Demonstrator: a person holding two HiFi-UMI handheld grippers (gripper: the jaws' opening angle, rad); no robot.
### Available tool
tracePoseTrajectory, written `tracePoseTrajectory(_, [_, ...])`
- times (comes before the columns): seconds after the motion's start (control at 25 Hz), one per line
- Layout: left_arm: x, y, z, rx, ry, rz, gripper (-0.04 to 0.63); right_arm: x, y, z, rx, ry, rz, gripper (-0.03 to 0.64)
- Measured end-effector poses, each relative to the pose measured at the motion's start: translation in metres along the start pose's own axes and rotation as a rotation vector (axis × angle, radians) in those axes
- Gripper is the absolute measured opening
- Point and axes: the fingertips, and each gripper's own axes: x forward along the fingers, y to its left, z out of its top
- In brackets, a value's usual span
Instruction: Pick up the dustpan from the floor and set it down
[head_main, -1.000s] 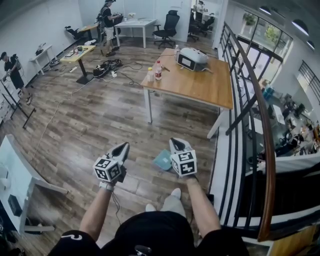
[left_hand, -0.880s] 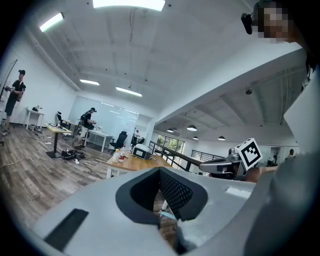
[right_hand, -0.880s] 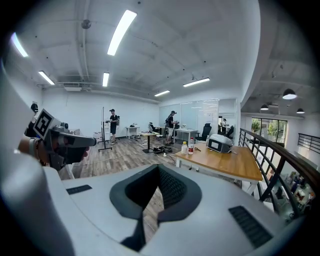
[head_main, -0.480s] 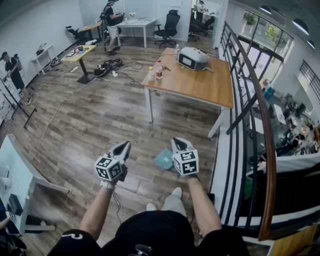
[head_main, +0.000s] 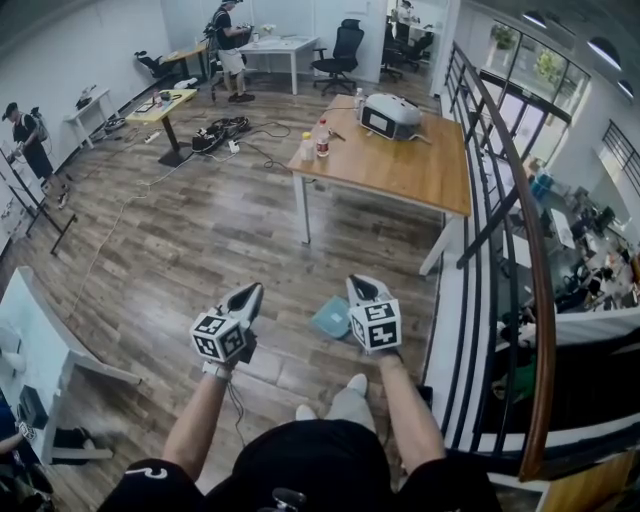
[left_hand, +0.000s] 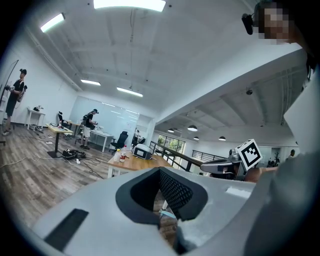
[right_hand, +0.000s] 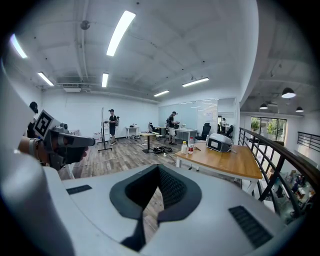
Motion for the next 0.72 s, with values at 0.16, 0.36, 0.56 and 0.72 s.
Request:
tracePoseTrajectory(0.16, [-0.0011,0.0010,-0.0023,-0.002,0.003,0.002,-0.002,-0.0001,0.0010,0.0007,0.001,-0.002,0.003,-0.005])
tracePoseTrajectory(0.36, [-0.0023,0.0016,-0.0045,-0.003,0.006,0.006,-0.002,0.0006,0.0009,-0.0012,0.003,0.003,0.003,-0.005])
tracePoseTrajectory(0.56, [-0.0036,0.0024,-0.0086,-0.004,0.011,0.013,-0.002,0.0010,-0.0001,-0.0055,0.010,0.008,0.003,-0.005])
tracePoseTrajectory(0.72, [-0.0038,0.0042,-0.0073,-0.003,0.014,0.018,-0.002,0.0024,-0.0007,-0.0028,0.012,0.007,0.005,-0.005])
